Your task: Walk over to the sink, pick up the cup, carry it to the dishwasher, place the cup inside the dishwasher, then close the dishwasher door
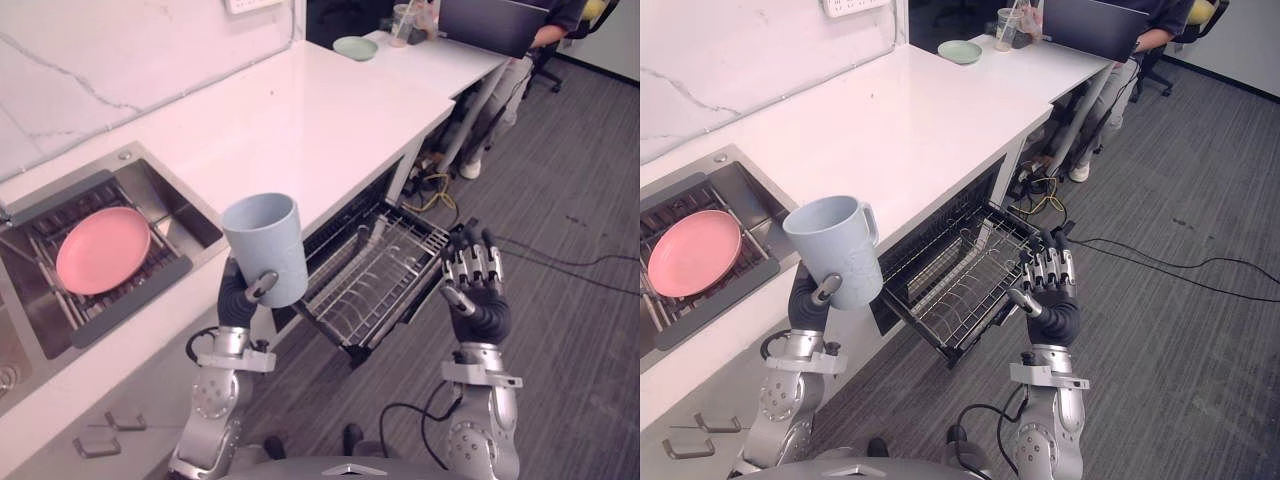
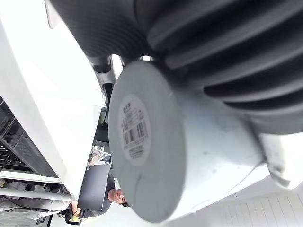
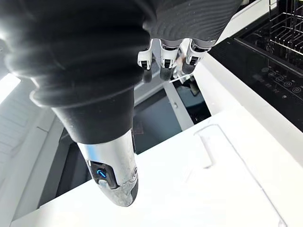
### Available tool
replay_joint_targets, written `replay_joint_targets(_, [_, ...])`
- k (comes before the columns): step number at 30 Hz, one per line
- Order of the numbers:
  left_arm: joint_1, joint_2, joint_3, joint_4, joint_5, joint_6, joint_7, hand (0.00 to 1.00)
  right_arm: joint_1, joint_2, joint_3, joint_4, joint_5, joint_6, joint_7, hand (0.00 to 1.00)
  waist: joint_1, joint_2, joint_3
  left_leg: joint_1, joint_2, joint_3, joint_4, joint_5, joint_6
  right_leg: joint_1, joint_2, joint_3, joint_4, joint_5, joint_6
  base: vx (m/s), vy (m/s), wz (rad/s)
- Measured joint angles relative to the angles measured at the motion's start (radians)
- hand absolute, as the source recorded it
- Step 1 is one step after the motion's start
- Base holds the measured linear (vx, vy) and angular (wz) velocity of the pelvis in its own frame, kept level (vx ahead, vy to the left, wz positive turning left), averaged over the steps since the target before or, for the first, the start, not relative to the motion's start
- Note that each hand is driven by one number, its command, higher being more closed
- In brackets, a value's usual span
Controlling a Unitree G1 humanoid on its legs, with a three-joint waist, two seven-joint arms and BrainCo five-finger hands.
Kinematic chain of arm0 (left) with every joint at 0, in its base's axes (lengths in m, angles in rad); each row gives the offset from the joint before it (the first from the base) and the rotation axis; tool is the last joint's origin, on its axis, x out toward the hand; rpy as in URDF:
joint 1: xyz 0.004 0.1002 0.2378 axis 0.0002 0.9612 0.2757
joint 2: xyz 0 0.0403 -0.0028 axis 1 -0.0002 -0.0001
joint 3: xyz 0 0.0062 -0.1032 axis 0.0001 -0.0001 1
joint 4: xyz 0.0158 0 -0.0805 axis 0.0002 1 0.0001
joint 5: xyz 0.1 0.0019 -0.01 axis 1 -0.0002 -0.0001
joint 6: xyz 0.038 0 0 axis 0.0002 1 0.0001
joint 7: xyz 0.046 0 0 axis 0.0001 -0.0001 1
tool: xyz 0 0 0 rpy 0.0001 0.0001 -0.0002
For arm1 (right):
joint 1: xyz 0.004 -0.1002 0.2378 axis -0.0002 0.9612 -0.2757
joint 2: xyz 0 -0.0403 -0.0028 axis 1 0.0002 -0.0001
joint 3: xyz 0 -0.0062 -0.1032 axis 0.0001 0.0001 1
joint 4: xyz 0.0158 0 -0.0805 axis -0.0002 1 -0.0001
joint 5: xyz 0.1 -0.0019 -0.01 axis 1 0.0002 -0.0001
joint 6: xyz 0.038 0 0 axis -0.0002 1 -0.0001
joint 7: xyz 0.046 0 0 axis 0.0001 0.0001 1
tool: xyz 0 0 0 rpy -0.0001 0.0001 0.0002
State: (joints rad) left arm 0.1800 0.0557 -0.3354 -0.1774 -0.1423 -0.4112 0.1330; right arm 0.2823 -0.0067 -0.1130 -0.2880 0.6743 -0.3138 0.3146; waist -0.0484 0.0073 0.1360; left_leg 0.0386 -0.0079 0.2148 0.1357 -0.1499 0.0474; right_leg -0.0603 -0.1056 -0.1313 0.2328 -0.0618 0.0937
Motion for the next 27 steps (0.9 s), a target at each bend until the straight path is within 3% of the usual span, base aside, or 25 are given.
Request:
replay_joint_targets(2, [-0.002, 0.008, -0.003, 0.006, 0.079, 0.021, 0.077, 1.00, -0.015, 0.001, 0.041, -0.004, 0.000, 0.004, -0.002, 0.00, -0.011, -0.008, -0.002, 0.030, -0.003, 0.011, -0.002, -0.005, 0.008, -0.033, -0.031, -0.060, 0.104, -0.022, -0.019, -0.03, 0.060, -0.13])
replay_joint_targets(5, [-0.033, 0.018, -0.020, 0.019, 0.158, 0.042, 0.163, 1.00, -0.022, 0.005, 0.092, -0.016, -0.003, 0.002, -0.018, 0.00, -0.002, -0.029, -0.015, 0.025, -0.012, 0.025, -0.004, -0.003, 0.012, -0.014, -0.038, -0.069, 0.044, -0.028, -0.030, -0.04, 0.041, -0.11])
replay_joint_targets(7, [-0.076, 0.022, -0.022, 0.054, 0.241, 0.065, 0.239, 1.00, -0.030, 0.005, 0.115, -0.033, -0.014, -0.008, -0.038, 0.00, 0.008, -0.035, -0.018, 0.014, -0.016, 0.024, -0.001, -0.001, 0.012, 0.029, -0.027, -0.062, -0.052, -0.003, -0.010, -0.04, 0.002, -0.03])
replay_joint_targets(9, [-0.083, 0.022, -0.020, 0.062, 0.310, 0.069, 0.295, 1.00, -0.045, -0.003, 0.122, -0.070, -0.014, -0.016, -0.043, 0.00, 0.008, -0.021, -0.022, 0.016, -0.010, 0.021, -0.012, 0.003, 0.009, 0.066, -0.010, -0.068, -0.129, 0.041, -0.013, -0.01, -0.001, -0.02])
replay_joint_targets(13, [-0.103, 0.020, -0.020, 0.062, 0.422, 0.094, 0.408, 1.00, -0.107, -0.022, 0.147, -0.093, -0.011, -0.011, -0.065, 0.00, 0.015, -0.024, -0.024, 0.016, -0.005, 0.036, -0.020, 0.002, 0.003, 0.099, 0.005, -0.059, -0.219, 0.096, -0.015, -0.04, 0.012, -0.10])
replay_joint_targets(20, [-0.116, -0.003, -0.025, 0.062, 0.604, 0.170, 0.580, 1.00, -0.189, -0.024, 0.230, -0.092, 0.008, 0.088, -0.079, 0.00, 0.033, -0.044, -0.041, 0.016, -0.002, 0.072, -0.039, 0.015, 0.005, 0.094, 0.017, -0.038, -0.264, 0.122, -0.016, 0.01, 0.000, -0.13])
replay_joint_targets(27, [-0.127, -0.008, -0.071, 0.120, 0.683, 0.201, 0.641, 1.00, -0.192, -0.023, 0.280, -0.090, 0.024, 0.164, -0.133, 0.00, 0.031, -0.058, -0.065, 0.016, -0.004, 0.083, -0.053, 0.016, 0.005, 0.099, 0.020, -0.035, -0.301, 0.145, -0.013, 0.03, -0.004, -0.05])
